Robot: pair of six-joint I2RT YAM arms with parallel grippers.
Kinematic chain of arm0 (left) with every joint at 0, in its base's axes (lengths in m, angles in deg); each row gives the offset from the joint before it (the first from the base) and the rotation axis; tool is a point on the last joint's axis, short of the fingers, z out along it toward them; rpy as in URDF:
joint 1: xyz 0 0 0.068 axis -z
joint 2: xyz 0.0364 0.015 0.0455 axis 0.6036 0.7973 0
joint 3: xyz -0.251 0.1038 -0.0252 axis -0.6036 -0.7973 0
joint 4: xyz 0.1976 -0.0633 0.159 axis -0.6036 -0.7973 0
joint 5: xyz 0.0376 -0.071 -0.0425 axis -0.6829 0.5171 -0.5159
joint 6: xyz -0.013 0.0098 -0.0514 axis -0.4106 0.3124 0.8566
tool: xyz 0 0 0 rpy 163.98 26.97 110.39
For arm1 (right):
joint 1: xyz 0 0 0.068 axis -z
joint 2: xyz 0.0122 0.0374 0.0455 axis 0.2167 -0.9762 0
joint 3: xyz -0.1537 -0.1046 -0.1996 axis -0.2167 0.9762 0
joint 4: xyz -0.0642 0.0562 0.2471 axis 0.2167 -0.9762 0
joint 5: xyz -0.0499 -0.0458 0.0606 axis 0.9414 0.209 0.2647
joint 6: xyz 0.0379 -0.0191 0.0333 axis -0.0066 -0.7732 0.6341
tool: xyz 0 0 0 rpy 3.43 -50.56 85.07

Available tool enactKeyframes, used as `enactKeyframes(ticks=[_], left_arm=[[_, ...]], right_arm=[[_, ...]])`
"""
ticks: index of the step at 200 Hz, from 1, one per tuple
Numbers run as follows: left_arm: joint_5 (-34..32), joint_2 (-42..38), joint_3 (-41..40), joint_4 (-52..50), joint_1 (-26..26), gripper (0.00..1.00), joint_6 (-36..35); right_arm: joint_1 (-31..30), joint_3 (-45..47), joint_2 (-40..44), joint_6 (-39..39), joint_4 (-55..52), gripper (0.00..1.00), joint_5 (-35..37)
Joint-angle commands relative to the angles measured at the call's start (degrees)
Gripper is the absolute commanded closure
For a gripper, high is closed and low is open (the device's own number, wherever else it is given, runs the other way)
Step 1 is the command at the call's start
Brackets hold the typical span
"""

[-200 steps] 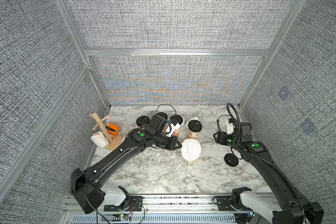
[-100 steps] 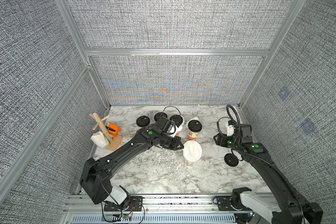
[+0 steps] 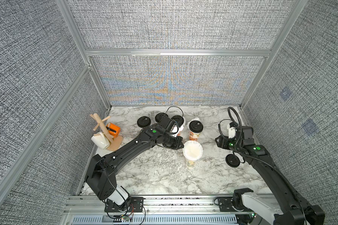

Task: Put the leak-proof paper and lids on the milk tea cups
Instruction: Place the leak-proof paper at the cup.

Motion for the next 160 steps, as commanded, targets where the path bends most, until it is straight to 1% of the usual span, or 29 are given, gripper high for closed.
enactKeyframes(ticks=[1,45,61,77,92,106,136,144,146,160], left_arm=[[-0.5,0.4,0.5,-0.7,0.0,0.99,-1.2],[1.3,1.7,1.0,0.5,0.0,0.96,-0.9],[1.7,1.8,1.1,0.6,0.0,0.93,-0.7],[1.9,1.6,1.2,0.5,0.0,0.84,-0.8],[1.8,1.3,1.4,0.3,0.0,0.68,-0.9],[1.7,1.3,1.7,0.1,0.0,0.58,-1.2],[0.9,1.3,2.7,-0.5,-0.1,0.42,-1.6],[0.4,1.4,3.3,-1.1,-0.1,0.37,-1.9],[0.2,1.3,3.4,-1.1,-0.1,0.36,-1.9],[-0.7,0.9,4.0,-1.4,-0.2,0.30,-2.3]], right_arm=[[0.0,0.0,0.0,-0.8,0.8,0.32,-0.6],[0.1,0.2,0.4,-0.9,0.4,0.32,-0.5],[0.1,0.3,0.5,-1.0,0.4,0.32,-0.6],[0.2,0.5,0.6,-1.1,0.4,0.31,-0.5],[0.2,0.6,0.6,-1.1,0.3,0.31,-0.4],[0.2,0.8,0.5,-0.9,0.1,0.30,0.1],[0.4,1.9,1.0,1.0,-0.9,0.24,2.8],[0.3,1.9,1.1,2.3,-1.7,0.22,4.7],[0.3,3.3,1.2,2.6,-2.0,0.22,5.3],[0.3,4.7,1.5,4.6,-3.9,0.19,8.9]])
